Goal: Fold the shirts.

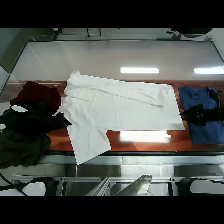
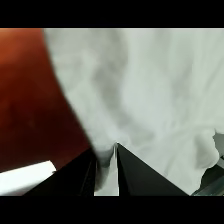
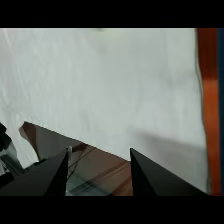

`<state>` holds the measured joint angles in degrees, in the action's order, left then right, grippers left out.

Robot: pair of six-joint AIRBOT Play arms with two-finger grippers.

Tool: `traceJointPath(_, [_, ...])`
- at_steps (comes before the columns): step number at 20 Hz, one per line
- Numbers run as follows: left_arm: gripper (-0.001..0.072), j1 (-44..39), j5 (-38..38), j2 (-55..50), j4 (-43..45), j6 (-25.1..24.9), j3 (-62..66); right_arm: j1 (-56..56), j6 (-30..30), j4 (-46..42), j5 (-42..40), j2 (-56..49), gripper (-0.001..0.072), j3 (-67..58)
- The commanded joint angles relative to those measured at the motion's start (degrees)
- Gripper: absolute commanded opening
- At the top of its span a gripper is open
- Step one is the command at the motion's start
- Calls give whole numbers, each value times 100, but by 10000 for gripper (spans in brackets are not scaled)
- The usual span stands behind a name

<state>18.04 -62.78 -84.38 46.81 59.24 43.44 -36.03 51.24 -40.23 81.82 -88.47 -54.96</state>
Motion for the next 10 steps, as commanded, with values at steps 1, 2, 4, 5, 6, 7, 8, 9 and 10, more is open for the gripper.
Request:
traceJointPath(1, [177,354,17,74,-48,-177,-2,-4,46,-146,-59,2,438,-4])
traceJointPath(2, [177,358,63,72,-55,-177,-2,-4,46,-118,-57,4,438,-4])
traceJointPath(4, [176,295,179,61,-221,-236,-2,-7,48,-122,-55,2,438,-4])
traceJointPath(5, [177,234,227,61,-243,-286,-2,-7,48,-125,-46,2,438,-4])
traceJointPath(6, [176,146,304,61,-271,-286,-2,-7,48,-140,-33,2,438,-4])
traceJointPath(7, [176,55,369,61,-345,-289,-2,-7,42,-142,-37,0,438,-4])
traceJointPath(8, [176,-31,404,61,-348,-289,-2,-7,42,-142,-46,-2,438,-4])
traceJointPath(9, [176,-127,400,61,-330,-289,-2,-7,42,-142,-46,-2,438,-4])
traceJointPath(10, [176,-190,343,61,-328,-291,-2,-7,42,-151,-52,-2,438,-4])
